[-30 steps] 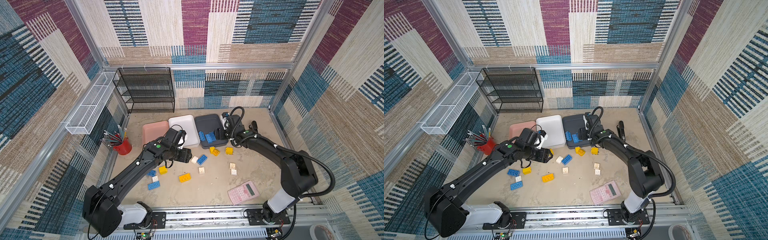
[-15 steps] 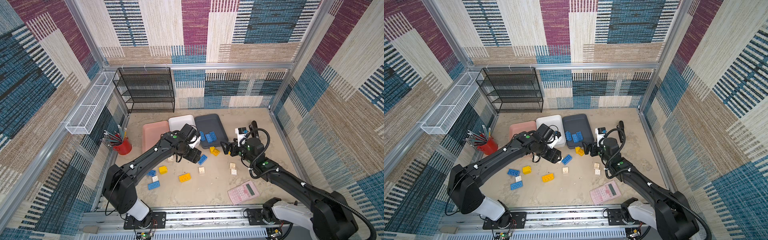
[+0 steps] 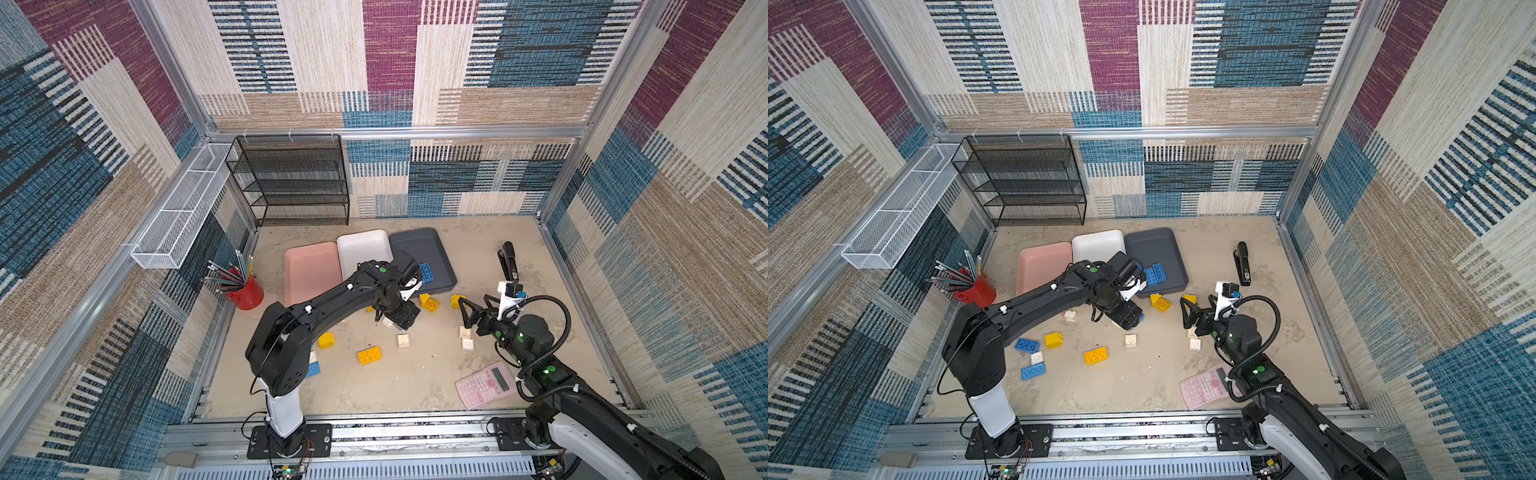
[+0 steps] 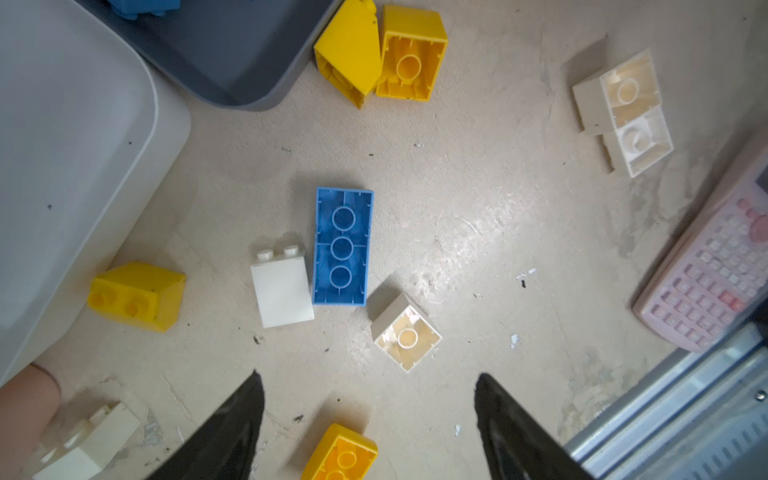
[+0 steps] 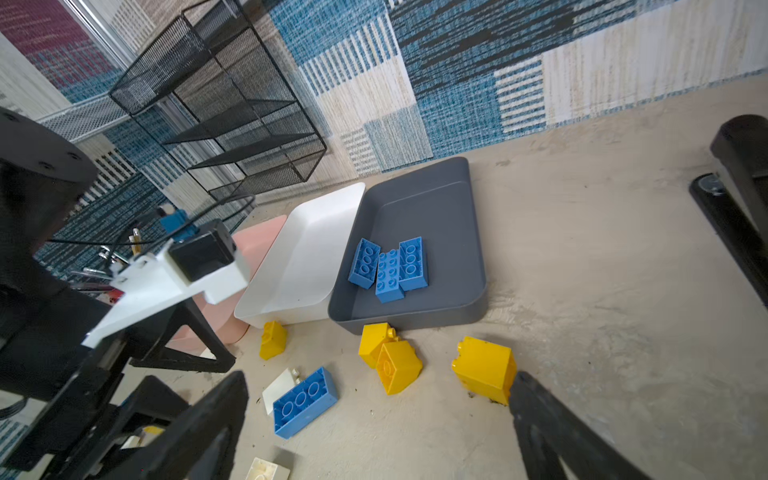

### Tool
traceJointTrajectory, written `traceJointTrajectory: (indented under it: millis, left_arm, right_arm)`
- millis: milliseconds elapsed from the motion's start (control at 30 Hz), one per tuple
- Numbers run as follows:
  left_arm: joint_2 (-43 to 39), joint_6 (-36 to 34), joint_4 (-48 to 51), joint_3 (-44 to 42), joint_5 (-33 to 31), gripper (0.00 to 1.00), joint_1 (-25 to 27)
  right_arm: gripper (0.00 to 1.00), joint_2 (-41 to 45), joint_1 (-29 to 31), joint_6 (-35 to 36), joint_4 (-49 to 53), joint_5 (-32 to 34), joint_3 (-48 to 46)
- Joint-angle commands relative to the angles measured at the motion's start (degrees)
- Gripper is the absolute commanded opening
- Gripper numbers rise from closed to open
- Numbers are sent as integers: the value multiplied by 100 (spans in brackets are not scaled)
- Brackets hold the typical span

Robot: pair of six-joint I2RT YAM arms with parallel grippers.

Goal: Sort the legos into containers by color
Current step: 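Grasp a blue 2x4 brick with the left gripper while the right arm withdraws, then carry the blue brick with the left gripper into the dark grey tray and release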

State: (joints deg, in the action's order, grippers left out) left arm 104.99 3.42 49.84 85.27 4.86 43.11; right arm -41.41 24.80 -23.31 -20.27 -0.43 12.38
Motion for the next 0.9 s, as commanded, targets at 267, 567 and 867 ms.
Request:
traceJointTrajectory:
  millis: [267,567,867]
  left_arm:
    - [791,-73,-132,391,-91,67,92]
    - [1177,-66,-166,603,-259,59,127]
    - [1484,-78,-205,764,-373,58,124]
  right_arm:
    - [99,203,8,-136,-280,279,-262]
    - [99,165,6,-115,-182,361,-237]
    - [99,195,8,-61,-168,342,-271]
